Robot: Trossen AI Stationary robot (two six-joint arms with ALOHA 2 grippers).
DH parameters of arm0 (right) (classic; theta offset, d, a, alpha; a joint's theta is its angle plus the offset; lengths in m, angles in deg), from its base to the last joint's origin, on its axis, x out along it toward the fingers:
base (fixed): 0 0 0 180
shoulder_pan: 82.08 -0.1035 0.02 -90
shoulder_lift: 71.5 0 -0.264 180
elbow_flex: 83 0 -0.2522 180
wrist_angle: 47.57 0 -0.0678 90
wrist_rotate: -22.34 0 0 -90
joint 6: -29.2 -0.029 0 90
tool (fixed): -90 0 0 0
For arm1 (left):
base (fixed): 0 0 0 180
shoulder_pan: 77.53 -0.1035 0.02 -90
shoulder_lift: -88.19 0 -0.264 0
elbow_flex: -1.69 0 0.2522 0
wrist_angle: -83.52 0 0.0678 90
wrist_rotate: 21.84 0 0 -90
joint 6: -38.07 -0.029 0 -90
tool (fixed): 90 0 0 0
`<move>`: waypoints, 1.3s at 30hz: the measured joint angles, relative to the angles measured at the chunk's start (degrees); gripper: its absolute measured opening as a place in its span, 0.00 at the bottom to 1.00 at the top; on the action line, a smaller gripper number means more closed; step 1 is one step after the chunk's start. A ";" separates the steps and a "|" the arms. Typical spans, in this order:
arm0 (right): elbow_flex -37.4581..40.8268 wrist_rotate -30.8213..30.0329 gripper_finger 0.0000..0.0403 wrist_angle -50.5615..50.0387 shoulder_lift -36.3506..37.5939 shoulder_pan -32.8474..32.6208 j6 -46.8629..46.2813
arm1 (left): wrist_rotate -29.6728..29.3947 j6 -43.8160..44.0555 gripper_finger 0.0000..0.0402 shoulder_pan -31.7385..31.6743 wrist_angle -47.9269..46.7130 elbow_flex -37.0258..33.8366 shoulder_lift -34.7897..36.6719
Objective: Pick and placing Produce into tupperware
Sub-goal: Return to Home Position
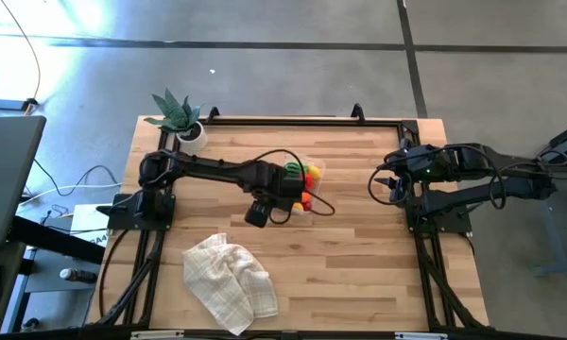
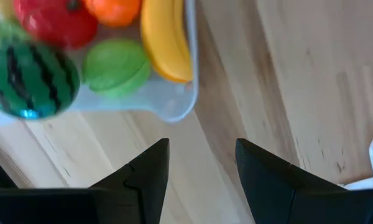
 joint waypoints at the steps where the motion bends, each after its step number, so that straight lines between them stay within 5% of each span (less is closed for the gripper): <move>1: 0.00 0.00 0.39 0.00 0.01 -0.02 -0.01 | -0.21 -0.48 0.43 0.37 0.41 0.00 0.00; 18: 0.00 0.00 0.39 0.00 0.00 0.00 0.00 | -0.21 0.71 0.43 -1.66 8.29 0.00 0.00; 39: 0.00 0.01 0.39 0.00 0.01 -0.02 -0.02 | 2.91 22.54 0.43 -0.37 23.49 0.00 0.00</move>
